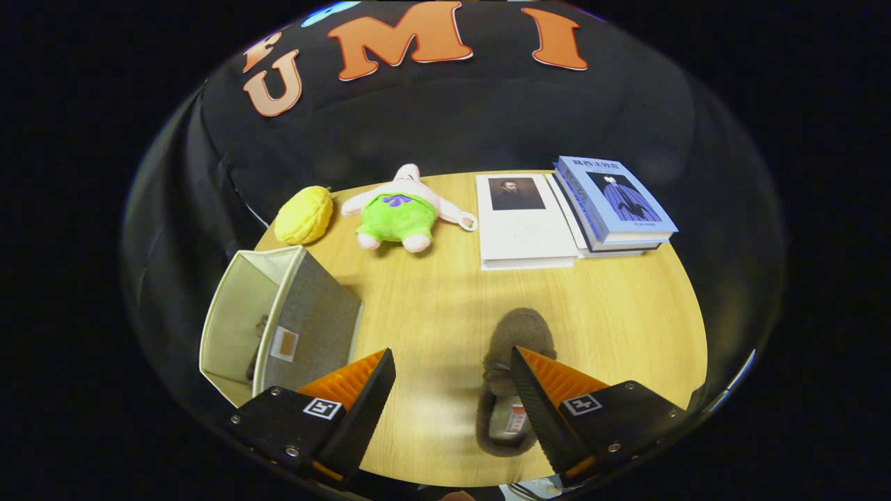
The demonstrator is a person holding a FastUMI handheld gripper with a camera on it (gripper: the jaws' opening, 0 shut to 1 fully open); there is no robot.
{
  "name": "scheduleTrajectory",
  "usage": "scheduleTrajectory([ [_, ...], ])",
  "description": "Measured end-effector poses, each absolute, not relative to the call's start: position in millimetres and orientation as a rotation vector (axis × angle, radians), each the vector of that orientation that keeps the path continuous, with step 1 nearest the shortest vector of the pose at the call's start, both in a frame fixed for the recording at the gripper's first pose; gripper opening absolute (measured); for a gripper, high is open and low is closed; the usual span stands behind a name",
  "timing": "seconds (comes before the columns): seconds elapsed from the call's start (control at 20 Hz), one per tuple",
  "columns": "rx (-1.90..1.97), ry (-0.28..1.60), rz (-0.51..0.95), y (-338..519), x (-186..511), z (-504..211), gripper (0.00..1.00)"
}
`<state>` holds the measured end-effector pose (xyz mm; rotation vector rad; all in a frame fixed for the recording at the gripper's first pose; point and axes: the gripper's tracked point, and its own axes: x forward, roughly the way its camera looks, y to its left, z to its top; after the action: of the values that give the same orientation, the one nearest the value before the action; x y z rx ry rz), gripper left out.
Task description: Open the storage box then place both shoes into the box .Put the left shoe in first, then the right shoe, with the right side of both shoes facing outward in a uniform manner.
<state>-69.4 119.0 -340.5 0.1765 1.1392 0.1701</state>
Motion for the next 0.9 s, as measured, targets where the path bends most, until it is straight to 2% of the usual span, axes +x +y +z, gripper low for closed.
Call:
scheduleTrajectory([
  [0.2,0.119,1.169,0.117,75,-92,-371,0.99],
  [0.55,0.047,1.218,0.114,48,-121,-416,0.99],
  [0.9,0.031,1.193,0.088,47,-106,-450,0.86],
])
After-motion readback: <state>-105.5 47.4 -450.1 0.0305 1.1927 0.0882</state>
